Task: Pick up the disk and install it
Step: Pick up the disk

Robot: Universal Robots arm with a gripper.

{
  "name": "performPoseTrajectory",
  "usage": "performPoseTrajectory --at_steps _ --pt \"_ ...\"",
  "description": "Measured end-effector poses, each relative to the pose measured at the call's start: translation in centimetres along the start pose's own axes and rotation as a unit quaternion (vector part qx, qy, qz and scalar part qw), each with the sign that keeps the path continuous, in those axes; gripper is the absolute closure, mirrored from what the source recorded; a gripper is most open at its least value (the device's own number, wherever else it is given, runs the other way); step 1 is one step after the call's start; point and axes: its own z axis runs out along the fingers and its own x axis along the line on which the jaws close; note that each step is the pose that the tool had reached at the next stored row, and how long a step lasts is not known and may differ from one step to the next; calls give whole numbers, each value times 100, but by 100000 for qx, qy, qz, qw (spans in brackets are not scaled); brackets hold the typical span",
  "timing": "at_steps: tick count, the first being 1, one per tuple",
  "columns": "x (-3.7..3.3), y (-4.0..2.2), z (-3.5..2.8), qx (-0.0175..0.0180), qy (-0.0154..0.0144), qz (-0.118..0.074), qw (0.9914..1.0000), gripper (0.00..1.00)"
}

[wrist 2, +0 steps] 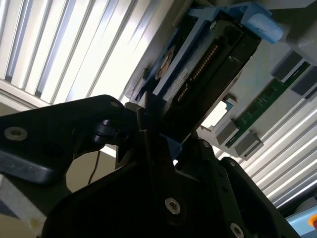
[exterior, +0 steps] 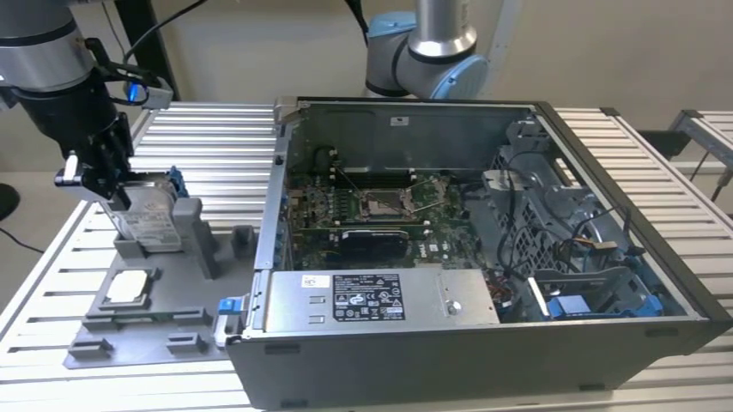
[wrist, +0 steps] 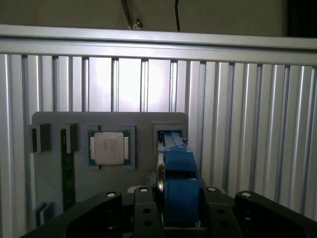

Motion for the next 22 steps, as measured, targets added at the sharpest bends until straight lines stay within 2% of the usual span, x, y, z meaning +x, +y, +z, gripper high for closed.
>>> performPoseTrajectory --at_steps 22 --pt "0 0 0 11 -747 -9 99997 100"
